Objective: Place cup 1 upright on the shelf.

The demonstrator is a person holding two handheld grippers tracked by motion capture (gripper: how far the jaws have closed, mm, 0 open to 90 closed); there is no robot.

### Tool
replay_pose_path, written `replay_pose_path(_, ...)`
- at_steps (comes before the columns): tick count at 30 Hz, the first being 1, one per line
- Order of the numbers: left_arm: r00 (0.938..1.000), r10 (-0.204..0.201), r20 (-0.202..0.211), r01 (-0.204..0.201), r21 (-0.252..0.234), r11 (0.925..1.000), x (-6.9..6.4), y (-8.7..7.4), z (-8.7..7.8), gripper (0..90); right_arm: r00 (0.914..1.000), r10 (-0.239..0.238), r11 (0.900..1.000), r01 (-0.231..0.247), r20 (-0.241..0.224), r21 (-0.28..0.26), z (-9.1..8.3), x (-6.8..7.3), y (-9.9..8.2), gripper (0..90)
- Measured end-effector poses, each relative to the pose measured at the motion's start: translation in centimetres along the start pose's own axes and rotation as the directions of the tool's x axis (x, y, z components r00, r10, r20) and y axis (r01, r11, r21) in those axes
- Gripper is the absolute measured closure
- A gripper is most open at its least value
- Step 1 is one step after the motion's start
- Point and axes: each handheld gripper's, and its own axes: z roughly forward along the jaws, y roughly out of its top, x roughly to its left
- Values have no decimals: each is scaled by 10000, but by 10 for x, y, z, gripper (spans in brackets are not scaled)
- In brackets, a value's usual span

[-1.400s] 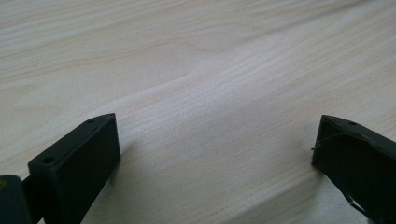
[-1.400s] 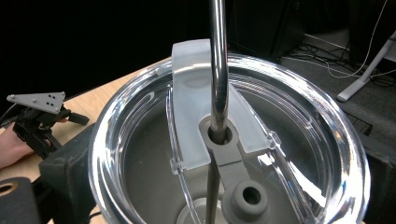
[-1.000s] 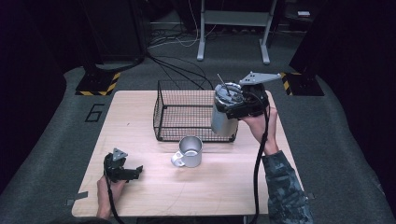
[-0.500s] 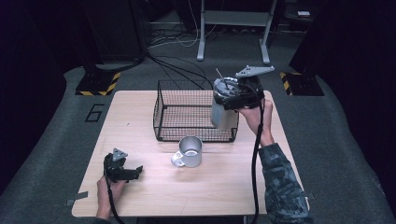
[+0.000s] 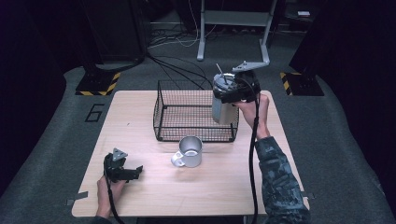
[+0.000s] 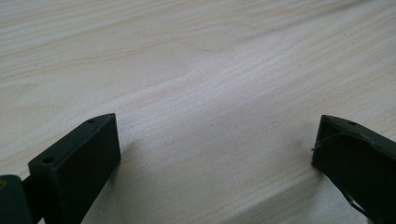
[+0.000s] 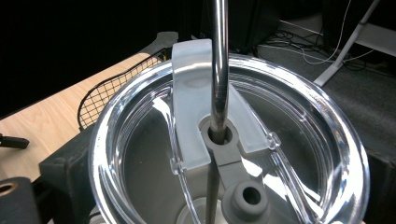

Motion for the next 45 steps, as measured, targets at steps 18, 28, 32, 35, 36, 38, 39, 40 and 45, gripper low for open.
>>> replay_pose_path(18,10000,-80,-1,80,-13,10000,-1,0,0,7,9984,271,9991,-287,489,318,34,-16,3,35)
replay_pose_path(28,9999,-99,-17,99,-60,9999,-1,0,0,8,9969,390,9980,-422,689,461,55,-21,0,34)
replay_pose_path(32,10000,-85,-23,85,-55,9999,-1,0,0,9,9961,554,9975,-583,693,399,63,-22,-3,35)
replay_pose_path(35,10000,4,-5,-4,16,10000,0,0,0,9,9957,472,9978,-508,801,430,69,-24,-5,34)
replay_pose_path(36,10000,13,-7,-13,20,10000,0,0,0,9,9953,520,9973,-560,815,482,71,-24,-6,34)
replay_pose_path(38,10000,12,-8,-12,14,10000,0,0,0,9,9954,514,9968,-561,809,575,75,-24,-8,34)
replay_pose_path(39,10000,20,-4,-20,17,10000,0,0,0,10,9948,582,9963,-632,838,580,77,-24,-9,34)
replay_pose_path(40,10000,13,-7,-13,8,10000,0,0,0,10,9948,542,9965,-594,861,595,79,-24,-10,34)
replay_pose_path(45,10000,40,22,-40,47,10000,0,0,-1,11,9928,682,9952,-747,981,640,88,-25,-17,34)
